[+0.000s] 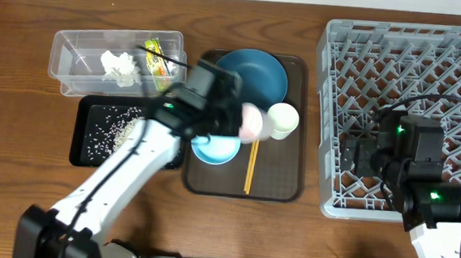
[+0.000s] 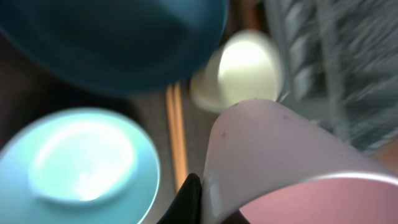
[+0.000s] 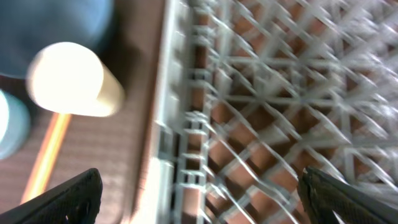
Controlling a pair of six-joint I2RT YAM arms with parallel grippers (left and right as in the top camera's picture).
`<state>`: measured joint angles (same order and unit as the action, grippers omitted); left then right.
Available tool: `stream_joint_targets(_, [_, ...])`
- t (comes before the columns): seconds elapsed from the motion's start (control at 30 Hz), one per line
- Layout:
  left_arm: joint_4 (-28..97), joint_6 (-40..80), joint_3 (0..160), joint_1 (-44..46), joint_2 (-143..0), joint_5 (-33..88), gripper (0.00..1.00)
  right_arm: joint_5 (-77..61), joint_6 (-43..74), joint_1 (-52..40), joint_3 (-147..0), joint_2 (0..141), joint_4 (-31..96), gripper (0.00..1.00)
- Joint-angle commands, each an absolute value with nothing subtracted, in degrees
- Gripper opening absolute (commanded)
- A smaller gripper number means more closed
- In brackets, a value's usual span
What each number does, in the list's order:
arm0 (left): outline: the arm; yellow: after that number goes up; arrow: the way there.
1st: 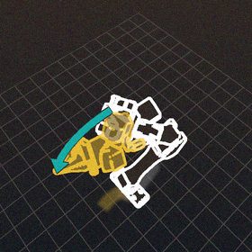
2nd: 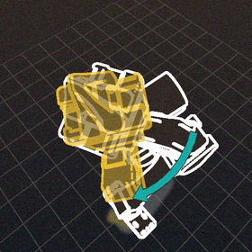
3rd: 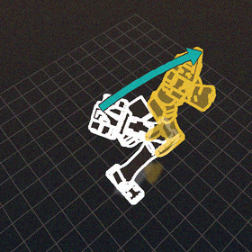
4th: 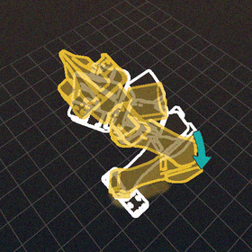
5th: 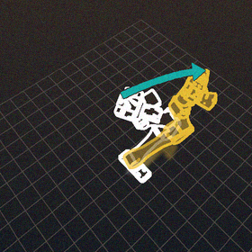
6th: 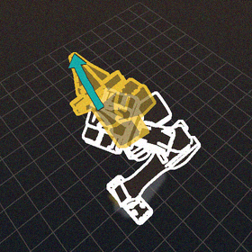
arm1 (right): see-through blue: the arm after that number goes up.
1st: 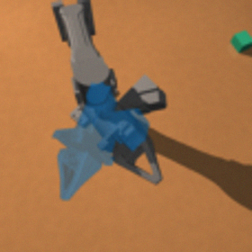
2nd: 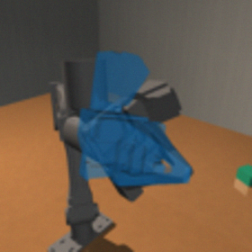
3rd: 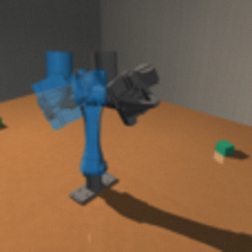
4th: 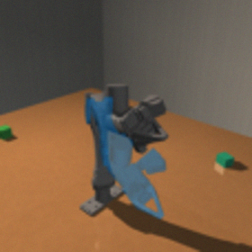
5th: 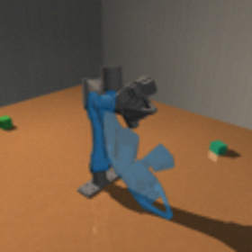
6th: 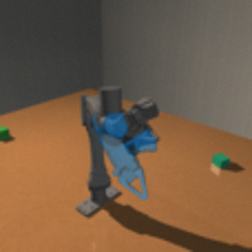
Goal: Sort waste into correct bins and load items into the dishwasher rack
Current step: 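Grasp the pink paper cup with the left gripper and lift it, then hand the cup from the left gripper to the right gripper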
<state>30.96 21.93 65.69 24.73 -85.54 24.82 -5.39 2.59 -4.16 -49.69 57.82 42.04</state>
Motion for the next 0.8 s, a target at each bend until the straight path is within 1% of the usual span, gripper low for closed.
stream_joint_targets(0.0, [27.55, 27.53, 65.87, 20.18, -85.82, 39.03, 0.06, -18.83, 2.15, -4.43, -50.87, 59.29, 39.90, 0.99])
stream_joint_targets(0.17, [21.67, 29.52, 65.87, 16.64, -88.16, 55.77, 0.06, -41.47, -6.66, -4.58, -50.87, 63.83, 37.01, 0.99])
stream_joint_targets(0.4, [17.82, 31.20, 65.87, 16.78, -92.31, 71.24, 0.06, -64.27, -18.92, -4.58, -50.87, 71.31, 35.92, 0.99])
stream_joint_targets(0.53, [17.61, 31.20, 65.87, 16.84, -94.04, 74.72, 0.06, -69.91, -21.37, -4.58, -50.87, 74.78, 32.34, 0.99])
stream_joint_targets(0.77, [17.41, 31.18, 65.87, 16.88, -94.43, 78.56, 0.06, -72.77, -21.28, -4.75, -50.87, 78.39, 21.96, 0.99])
